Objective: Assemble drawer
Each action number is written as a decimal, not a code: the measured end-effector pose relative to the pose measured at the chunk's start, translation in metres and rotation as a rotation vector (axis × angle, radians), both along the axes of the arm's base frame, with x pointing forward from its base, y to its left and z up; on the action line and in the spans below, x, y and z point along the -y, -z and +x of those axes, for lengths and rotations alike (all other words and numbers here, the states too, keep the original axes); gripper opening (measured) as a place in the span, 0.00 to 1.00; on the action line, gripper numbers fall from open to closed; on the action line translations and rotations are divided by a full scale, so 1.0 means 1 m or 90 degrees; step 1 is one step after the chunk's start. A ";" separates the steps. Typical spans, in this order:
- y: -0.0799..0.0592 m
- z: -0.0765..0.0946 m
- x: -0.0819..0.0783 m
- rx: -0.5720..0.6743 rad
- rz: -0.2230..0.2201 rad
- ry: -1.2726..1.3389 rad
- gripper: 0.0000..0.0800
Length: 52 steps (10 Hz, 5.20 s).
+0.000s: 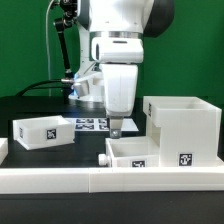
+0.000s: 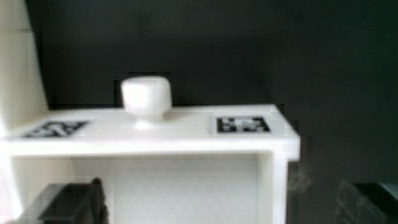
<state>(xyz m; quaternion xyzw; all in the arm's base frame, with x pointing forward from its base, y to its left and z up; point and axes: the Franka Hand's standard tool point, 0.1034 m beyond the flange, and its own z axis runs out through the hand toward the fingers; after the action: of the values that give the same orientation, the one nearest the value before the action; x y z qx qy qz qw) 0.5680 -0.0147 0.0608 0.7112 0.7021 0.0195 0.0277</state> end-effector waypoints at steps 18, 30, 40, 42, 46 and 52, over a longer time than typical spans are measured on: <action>0.034 0.028 0.060 -0.005 0.127 -0.074 0.81; 0.041 0.026 0.010 -0.038 0.160 -0.005 0.81; 0.042 0.029 -0.007 -0.013 0.164 -0.011 0.81; 0.042 0.028 -0.006 -0.014 0.164 -0.009 0.81; 0.041 0.030 -0.028 -0.009 0.164 -0.037 0.81; 0.044 0.027 -0.048 -0.008 0.161 -0.047 0.81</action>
Offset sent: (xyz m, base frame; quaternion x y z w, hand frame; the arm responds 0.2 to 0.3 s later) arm 0.0000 0.0000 0.0000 0.0000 0.0000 0.0000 1.0000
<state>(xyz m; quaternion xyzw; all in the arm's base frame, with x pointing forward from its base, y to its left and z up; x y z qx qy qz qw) 0.5952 0.0338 0.0164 0.6826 0.7202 0.1047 -0.0671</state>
